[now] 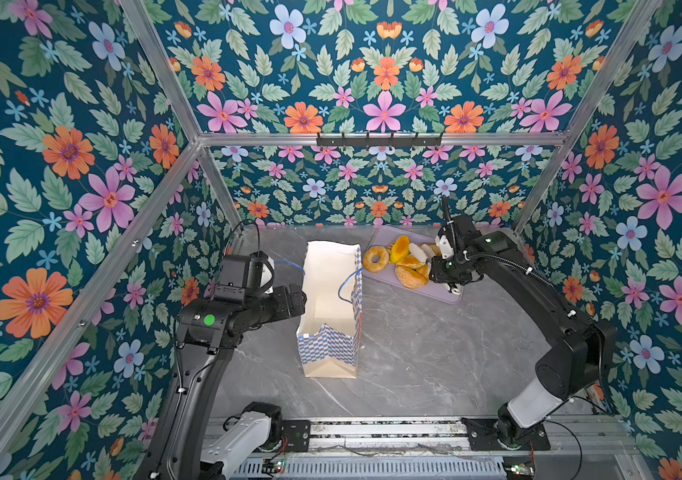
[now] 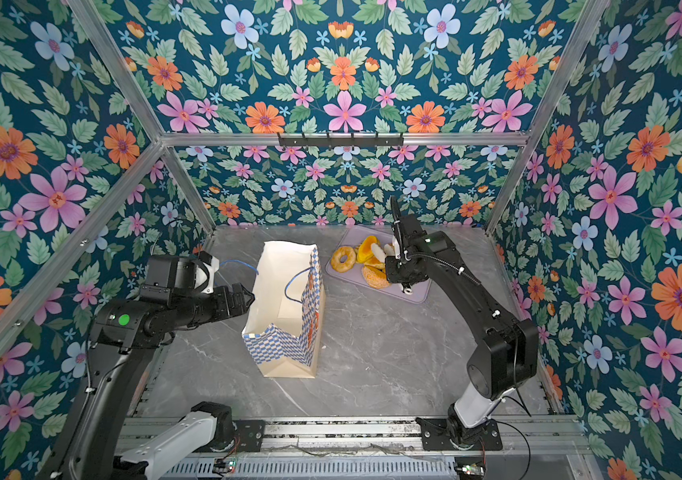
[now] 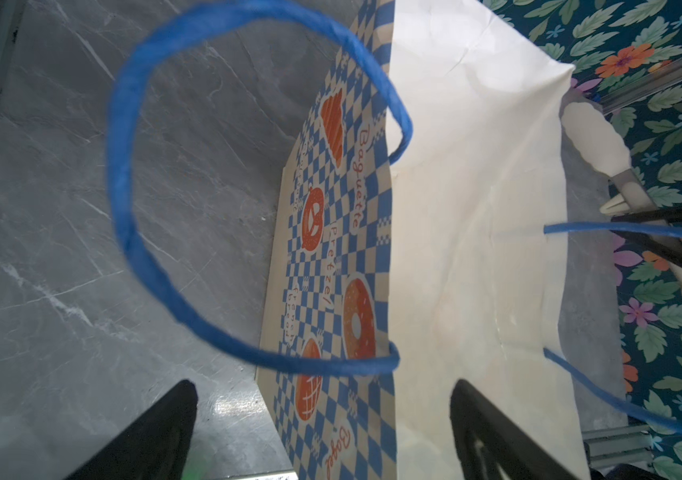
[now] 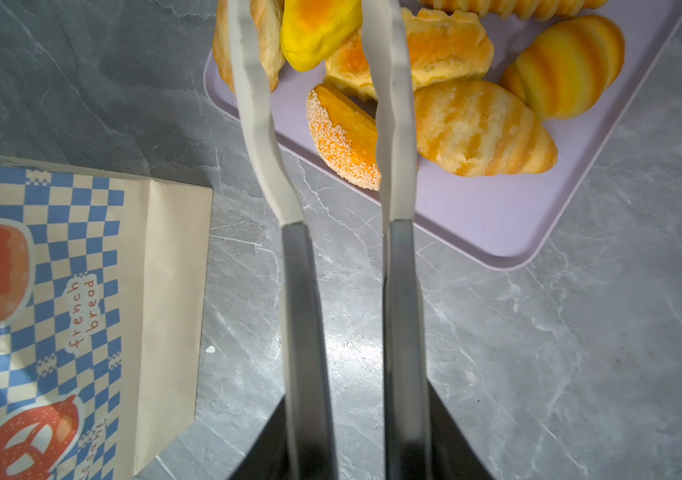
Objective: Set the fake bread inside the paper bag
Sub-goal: 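Lift the tongs and carry them over the bread tray with the right gripper, then lower the tongs onto the yellow bun and pinch it with the right gripper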
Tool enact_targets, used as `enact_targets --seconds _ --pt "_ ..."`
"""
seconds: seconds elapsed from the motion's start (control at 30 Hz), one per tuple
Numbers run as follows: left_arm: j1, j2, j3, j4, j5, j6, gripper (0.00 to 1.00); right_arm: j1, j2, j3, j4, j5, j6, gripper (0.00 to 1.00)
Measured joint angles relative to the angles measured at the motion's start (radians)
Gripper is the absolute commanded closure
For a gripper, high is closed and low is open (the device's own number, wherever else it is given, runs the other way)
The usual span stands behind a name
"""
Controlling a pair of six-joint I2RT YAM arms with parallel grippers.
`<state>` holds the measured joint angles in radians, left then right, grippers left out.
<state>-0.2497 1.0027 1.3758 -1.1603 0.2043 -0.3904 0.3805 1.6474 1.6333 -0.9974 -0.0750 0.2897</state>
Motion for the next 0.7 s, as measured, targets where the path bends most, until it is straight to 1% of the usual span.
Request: enact_targets --seconds 0.1,0.23,0.37,0.47,0.57,0.7 --pt "-0.006 0.011 -0.04 0.053 0.03 -0.009 0.14 0.0 0.016 0.021 -0.001 0.0 0.0 0.6" --pt "-0.023 0.026 -0.087 0.124 0.057 -0.026 0.25 -0.003 0.082 0.048 -0.001 -0.006 0.0 0.6" --pt "-0.039 0.037 -0.114 0.182 0.06 -0.031 0.36 -0.025 0.14 0.092 -0.002 -0.049 0.008 0.61" --pt "-0.045 0.04 -0.131 0.217 0.059 -0.05 0.43 -0.051 0.177 0.12 0.0 -0.089 0.022 0.6" --pt "-0.048 0.04 -0.148 0.242 0.059 -0.052 0.47 -0.076 0.207 0.148 0.0 -0.131 0.041 0.6" --pt "-0.051 0.04 -0.161 0.263 0.059 -0.055 0.48 -0.092 0.254 0.19 0.002 -0.161 0.047 0.59"
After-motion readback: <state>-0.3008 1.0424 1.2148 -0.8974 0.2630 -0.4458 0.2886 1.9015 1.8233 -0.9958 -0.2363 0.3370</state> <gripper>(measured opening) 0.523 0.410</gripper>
